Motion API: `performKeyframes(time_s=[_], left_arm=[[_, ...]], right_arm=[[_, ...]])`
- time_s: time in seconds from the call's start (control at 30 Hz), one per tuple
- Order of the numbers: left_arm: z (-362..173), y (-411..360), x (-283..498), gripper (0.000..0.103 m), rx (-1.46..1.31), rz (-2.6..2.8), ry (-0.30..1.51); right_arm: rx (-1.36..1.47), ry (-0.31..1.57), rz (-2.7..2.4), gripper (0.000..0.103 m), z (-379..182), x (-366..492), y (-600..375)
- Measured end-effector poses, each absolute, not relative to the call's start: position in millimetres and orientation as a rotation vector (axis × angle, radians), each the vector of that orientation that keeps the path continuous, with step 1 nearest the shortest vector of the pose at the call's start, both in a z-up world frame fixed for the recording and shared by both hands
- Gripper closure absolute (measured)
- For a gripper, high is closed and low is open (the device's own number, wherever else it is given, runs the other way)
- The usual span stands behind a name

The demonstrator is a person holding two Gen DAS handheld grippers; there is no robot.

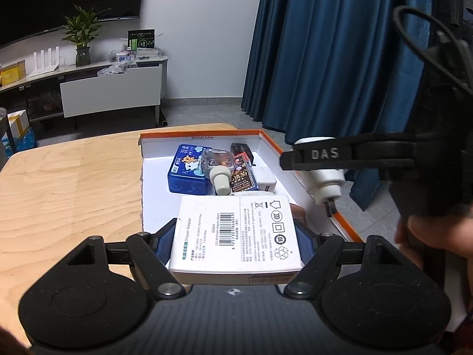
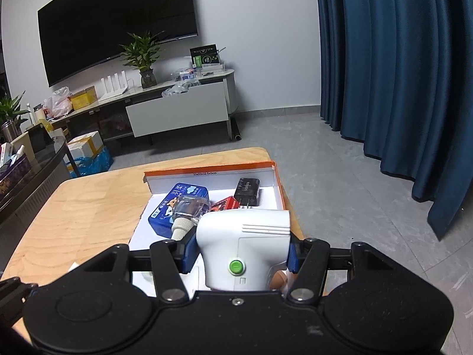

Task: Organize rigid objects
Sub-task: 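Hold the white box and diffuser above the box, lowering slowly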

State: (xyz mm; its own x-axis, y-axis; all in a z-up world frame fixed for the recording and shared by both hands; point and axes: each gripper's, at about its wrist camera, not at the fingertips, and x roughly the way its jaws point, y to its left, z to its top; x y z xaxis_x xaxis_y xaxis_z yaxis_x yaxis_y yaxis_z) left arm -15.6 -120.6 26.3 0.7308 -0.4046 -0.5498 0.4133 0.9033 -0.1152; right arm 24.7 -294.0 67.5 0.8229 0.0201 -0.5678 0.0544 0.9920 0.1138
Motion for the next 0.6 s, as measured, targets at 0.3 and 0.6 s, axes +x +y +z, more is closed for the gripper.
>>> performKeyframes(time_s=[0.3,0.6], left_arm=[[22.8,-122.2,-9.6,0.024,0.013,-0.459,0.616],[20.8,-125.2,-8.9,0.024,0.019,-0.478,0.621]], right_arm=[[0.122,0.636,0.001,0.036,62.1,49.7,-290.2],[0.119,0.655,0.027,0.036,59.7,65.6,-282.5]])
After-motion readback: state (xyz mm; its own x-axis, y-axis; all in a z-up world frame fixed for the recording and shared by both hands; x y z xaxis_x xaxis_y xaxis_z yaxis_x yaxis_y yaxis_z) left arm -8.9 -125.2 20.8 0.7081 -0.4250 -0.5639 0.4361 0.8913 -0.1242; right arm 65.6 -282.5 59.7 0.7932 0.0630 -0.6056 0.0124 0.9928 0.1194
